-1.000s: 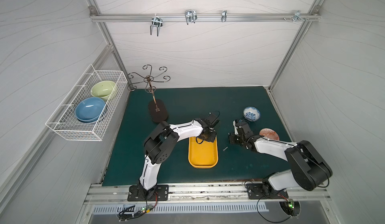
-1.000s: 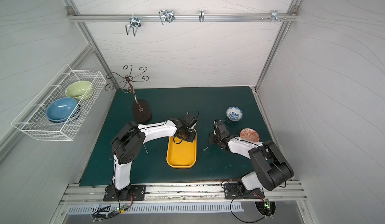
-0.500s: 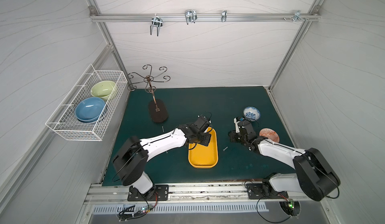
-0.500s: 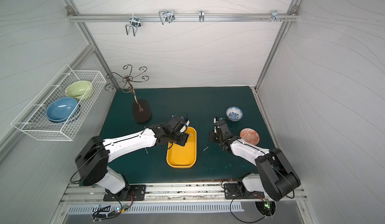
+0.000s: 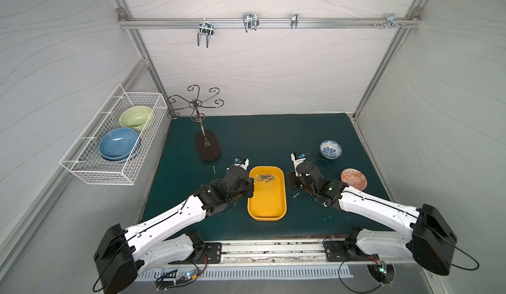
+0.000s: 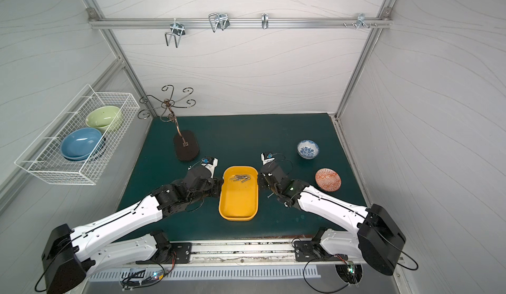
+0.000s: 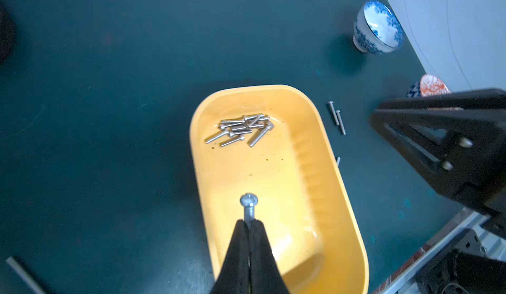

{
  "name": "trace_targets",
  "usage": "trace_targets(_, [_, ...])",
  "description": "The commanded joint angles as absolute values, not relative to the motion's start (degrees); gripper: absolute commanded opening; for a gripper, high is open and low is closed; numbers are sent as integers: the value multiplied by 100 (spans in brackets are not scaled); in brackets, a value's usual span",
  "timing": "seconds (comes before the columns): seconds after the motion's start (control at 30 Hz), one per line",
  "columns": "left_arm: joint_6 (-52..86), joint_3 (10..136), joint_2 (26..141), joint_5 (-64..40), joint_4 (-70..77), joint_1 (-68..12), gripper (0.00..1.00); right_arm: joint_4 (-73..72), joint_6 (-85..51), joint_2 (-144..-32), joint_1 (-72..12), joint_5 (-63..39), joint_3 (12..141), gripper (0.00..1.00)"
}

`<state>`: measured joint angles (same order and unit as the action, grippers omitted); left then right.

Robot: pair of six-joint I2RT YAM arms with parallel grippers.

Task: Take out the screws from the storage box
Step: Place the screw at the center of the board.

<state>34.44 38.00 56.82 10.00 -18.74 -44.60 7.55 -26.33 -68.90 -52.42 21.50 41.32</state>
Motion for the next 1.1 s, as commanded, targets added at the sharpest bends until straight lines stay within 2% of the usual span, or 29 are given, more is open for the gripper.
trace_targets(0.0, [4091,3443,5168,1191,-1986,-3896,0,1588,-3204,-6923,-5532,2721,4434,32])
trace_targets(0.13, [4498,2986,4809,864,-2194,-2929,0,2001,-3719,-7338,-5882,2699,4907,34])
trace_targets(0.33, [4777,2615,5239,-38,-2076,-1845,0,2587,-3915,-8171,-6618,3113,5880,36])
trace_targets(0.57, [4804,2527,5577,-180,-1935,-1673,0,2630,-4256,-8682,-6715,3142,6079,36])
trace_targets(0.73, [4814,2539,5605,-178,-2032,-1625,0,3021,-5052,-9002,-6634,3267,6314,35])
trace_targets(0.9, [4816,2569,5599,-71,-2198,-1591,31,3459,-5467,-9481,-6433,2918,6813,25])
trace_targets(0.97, [4828,2574,5568,-46,-2258,-1582,42,3231,-5538,-9603,-6339,2646,6800,25])
trace_targets(1.07, [4852,2624,5505,82,-2438,-1574,50,2813,-5745,-9829,-6038,1984,6681,22])
